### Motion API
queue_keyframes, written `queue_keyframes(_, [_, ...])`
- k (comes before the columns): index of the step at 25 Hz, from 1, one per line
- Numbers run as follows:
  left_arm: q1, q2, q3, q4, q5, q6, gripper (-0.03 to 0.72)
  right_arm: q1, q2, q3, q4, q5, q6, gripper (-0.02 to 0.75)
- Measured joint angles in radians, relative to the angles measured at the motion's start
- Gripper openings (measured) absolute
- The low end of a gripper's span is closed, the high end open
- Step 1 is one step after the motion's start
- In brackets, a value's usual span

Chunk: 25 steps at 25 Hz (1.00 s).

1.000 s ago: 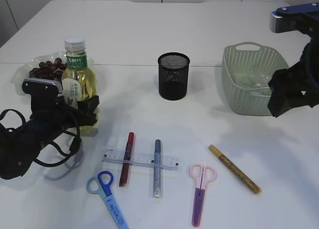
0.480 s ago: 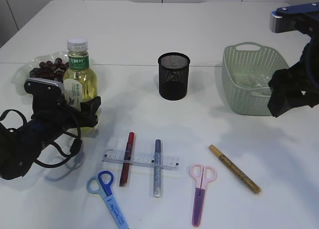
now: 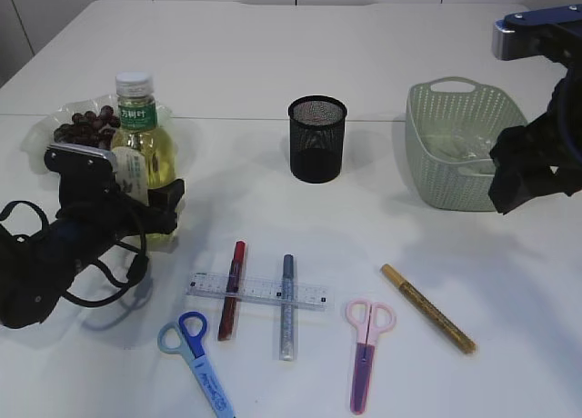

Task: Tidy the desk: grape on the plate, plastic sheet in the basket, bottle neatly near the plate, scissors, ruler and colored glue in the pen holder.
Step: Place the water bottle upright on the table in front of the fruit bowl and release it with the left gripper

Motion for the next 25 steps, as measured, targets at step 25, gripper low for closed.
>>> queue_keyframes(25, [0.000, -0.212, 0.103, 0.022, 0.033, 0.012, 0.669, 0.000, 0.000, 0.000, 0.000, 0.001, -0.007, 0.583])
